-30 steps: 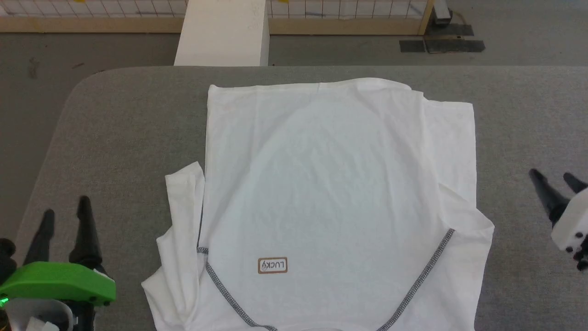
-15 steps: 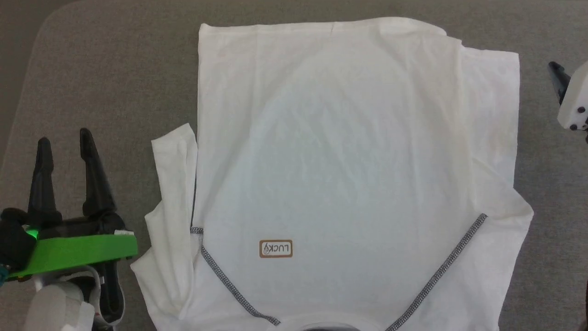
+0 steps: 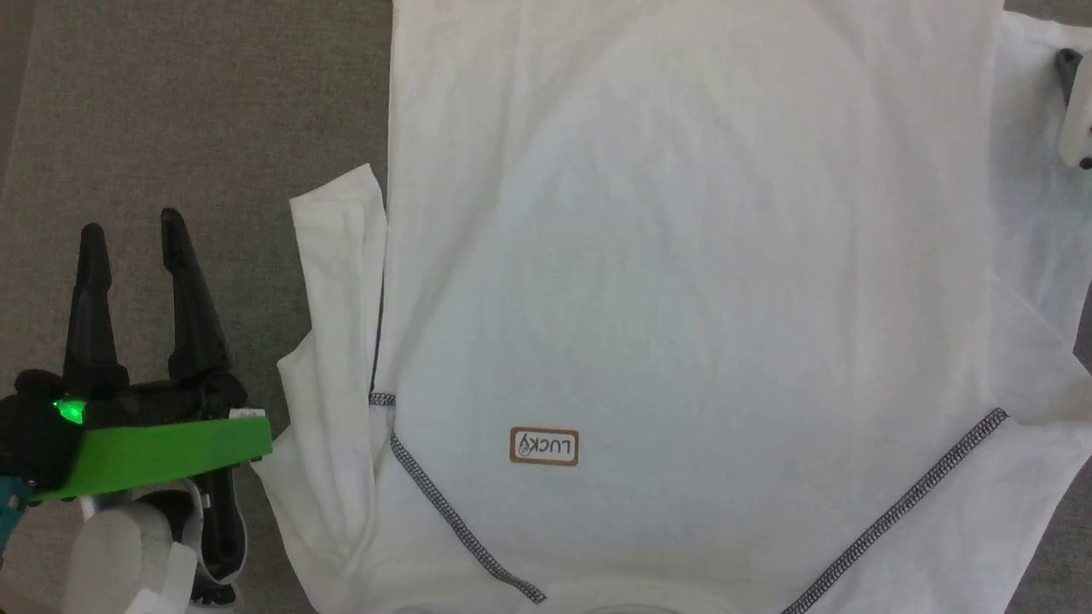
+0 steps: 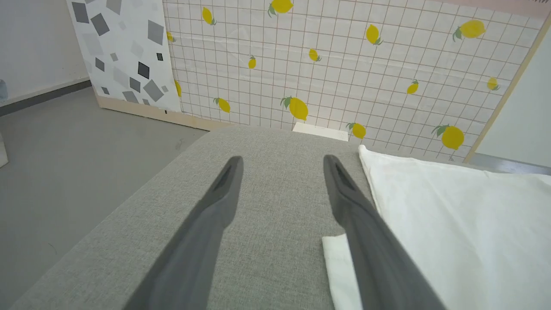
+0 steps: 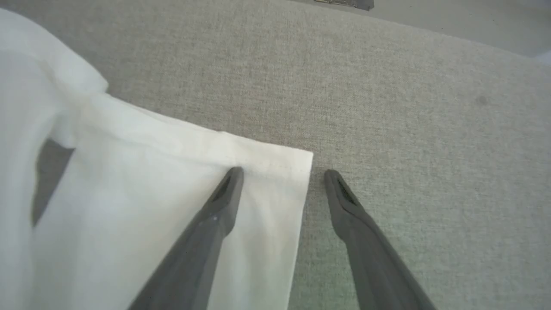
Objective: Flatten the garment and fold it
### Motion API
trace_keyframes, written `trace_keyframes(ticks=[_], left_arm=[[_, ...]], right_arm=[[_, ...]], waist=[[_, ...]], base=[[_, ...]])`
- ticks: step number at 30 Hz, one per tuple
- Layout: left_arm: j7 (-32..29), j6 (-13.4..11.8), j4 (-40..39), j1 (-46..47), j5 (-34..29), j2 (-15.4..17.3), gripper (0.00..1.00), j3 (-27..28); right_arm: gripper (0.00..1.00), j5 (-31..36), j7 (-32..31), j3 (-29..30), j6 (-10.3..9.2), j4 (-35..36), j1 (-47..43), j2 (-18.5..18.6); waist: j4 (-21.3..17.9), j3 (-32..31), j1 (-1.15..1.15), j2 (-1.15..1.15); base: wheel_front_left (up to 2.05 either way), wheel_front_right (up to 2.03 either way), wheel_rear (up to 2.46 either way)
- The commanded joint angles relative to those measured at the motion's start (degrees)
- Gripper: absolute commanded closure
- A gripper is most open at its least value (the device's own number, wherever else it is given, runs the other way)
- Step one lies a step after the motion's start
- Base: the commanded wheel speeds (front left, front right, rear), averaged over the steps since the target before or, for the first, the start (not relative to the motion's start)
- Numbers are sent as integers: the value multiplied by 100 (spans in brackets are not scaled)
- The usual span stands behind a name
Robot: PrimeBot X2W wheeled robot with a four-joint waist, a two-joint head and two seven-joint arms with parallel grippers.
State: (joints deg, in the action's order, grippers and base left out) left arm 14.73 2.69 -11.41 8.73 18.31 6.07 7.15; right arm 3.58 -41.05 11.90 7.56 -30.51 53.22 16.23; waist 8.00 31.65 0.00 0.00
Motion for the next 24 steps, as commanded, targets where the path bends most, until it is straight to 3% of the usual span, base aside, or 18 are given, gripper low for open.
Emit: trace_keyframes(ticks=[1, 4, 5, 6, 12, 18, 24], left_arm=[[26, 59, 27, 122, -109, -53, 0, 46], [27, 133, 76, 153, -185, -118, 0, 89], [27, 155, 87, 164, -220, -136, 0, 107], [27, 168, 95, 167, -243, -149, 0, 127], [27, 284, 172, 55, -372, -228, 0, 280], [27, 333, 233, -128, -405, -268, 0, 339], [27, 344, 239, -410, -398, -293, 0, 444]], right_arm=[[0, 40, 9, -59, -8, -128, 46, 2], [0, -15, -67, -87, -8, -318, 69, -1], [85, -52, -91, -92, -8, -370, 82, 1], [100, -82, -94, -82, -8, -401, 92, 6], [100, -438, 39, 407, -8, -350, -86, 390], [100, -343, -92, 1482, -8, 59, -708, 969], [100, -54, -321, 2368, -8, 770, -1420, 1060]], waist=[[67, 107, 0, 0], [30, 103, 0, 0], [8, 89, 0, 0], [-14, 68, 0, 0], [-213, -452, 0, 0], [-328, -991, 0, 0], [-481, -1388, 0, 0]], base=[[0, 0, 0], [0, 0, 0], [0, 0, 0], [0, 0, 0], [0, 0, 0], [0, 0, 0], [0, 0, 0]])
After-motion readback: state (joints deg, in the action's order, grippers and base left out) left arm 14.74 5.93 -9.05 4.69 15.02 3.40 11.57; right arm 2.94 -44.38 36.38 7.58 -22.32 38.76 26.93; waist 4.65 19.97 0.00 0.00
